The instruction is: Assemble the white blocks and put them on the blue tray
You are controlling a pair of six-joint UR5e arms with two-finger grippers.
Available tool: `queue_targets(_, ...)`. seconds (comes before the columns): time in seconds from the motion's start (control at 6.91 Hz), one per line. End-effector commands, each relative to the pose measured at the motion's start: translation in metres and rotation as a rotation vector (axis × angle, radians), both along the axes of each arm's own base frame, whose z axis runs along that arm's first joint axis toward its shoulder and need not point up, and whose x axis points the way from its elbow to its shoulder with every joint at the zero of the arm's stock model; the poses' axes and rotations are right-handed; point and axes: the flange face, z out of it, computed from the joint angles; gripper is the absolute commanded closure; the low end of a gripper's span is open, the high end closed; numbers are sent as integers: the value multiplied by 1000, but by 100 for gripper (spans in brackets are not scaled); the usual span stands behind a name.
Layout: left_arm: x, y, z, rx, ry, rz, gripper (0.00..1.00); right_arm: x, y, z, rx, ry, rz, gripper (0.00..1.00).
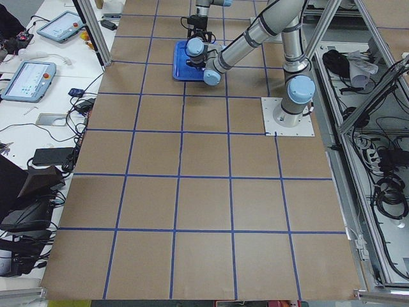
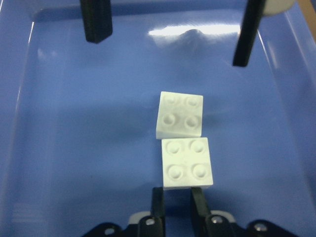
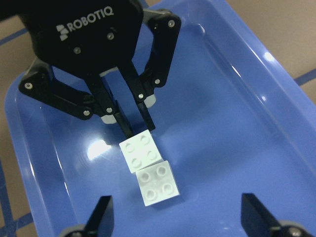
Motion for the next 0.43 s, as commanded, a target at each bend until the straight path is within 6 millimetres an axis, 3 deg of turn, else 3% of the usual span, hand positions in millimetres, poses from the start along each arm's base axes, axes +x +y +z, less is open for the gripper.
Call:
queue_targets(0.0,0,0,1,0,2,0,71,-3,-10,35,72,26,-131,7)
queue_targets(0.29,0,-1,5,-8,4,3,71,-3,-25,57,149,41,-223,3)
